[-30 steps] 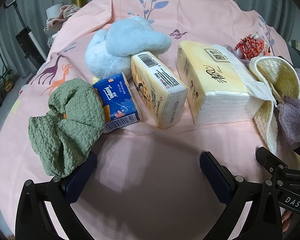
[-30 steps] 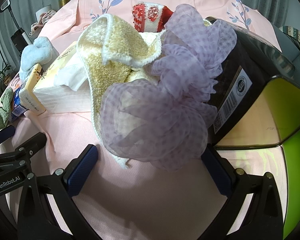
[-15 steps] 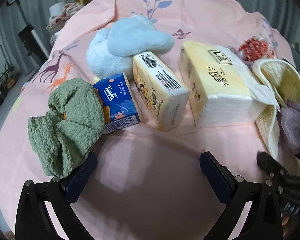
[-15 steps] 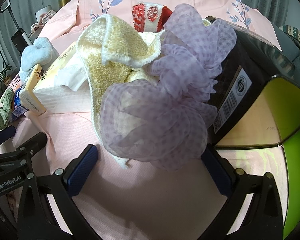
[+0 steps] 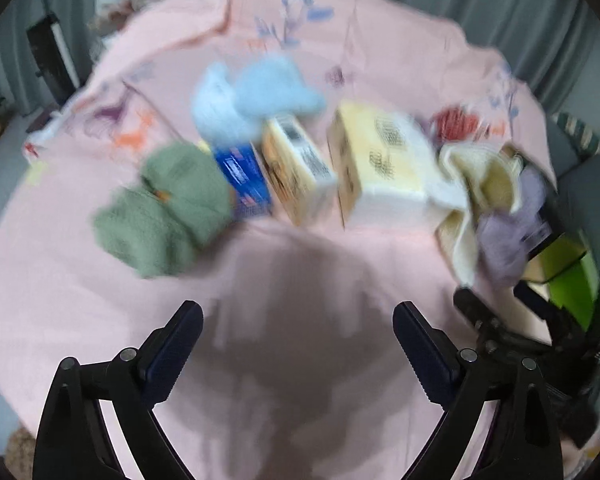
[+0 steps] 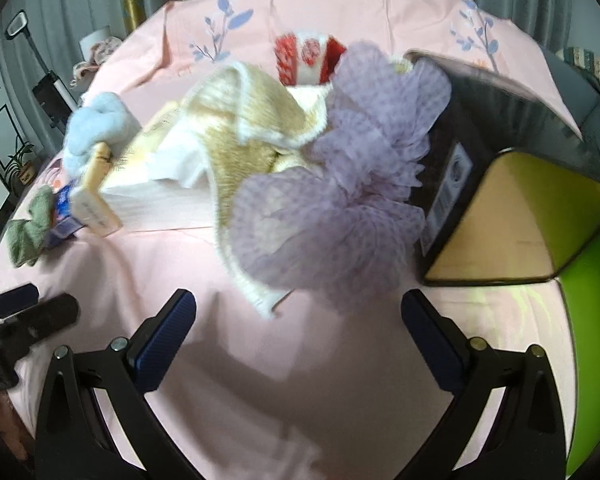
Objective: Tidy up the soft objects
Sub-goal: 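Grasp the green knit cloth with the right gripper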
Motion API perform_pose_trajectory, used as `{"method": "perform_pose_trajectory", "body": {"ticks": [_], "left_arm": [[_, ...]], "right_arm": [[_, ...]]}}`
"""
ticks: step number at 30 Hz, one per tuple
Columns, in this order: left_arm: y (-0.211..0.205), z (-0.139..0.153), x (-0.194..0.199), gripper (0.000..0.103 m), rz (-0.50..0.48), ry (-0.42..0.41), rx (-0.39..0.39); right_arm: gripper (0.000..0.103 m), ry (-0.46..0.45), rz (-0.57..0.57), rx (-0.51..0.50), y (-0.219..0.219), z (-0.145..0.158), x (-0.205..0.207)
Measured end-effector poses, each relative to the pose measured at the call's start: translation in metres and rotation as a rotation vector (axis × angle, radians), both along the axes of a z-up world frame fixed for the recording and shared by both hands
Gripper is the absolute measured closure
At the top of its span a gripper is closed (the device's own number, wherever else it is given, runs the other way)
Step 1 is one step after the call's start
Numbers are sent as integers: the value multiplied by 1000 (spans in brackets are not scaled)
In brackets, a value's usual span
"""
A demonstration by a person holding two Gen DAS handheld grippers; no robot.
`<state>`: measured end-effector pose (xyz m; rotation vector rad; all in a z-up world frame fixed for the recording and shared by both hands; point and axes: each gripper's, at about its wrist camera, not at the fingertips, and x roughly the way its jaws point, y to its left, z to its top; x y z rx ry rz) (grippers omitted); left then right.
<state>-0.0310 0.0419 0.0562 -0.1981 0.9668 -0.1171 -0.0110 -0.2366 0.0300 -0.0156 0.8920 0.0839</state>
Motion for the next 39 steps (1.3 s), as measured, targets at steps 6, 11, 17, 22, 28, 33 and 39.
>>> {"method": "perform_pose_trajectory", "body": {"ticks": [6,11,17,22,28,33,39], "left_arm": [[51,26,-15,6,65,-71,-24],[85,16,-17,30,119,-52,-56],[113,0,-4,40,159,-23,-149],[122,-15,9,40,146,-16,-234],[124,-39,25,40,129,38,-348],[119,-41,25,47,101,-2,-344],[108,-40,19,78,43,-2,-383]], "right_arm": [[1,-131,39,38,12,62,-24],[19,-105,129,224,38,95,-16],[52,81,310,404,114,92,25],[50,182,381,388,180,75,60],[44,316,451,365,225,45,91],[52,335,424,306,231,30,95],[94,374,436,404,212,24,82]]}}
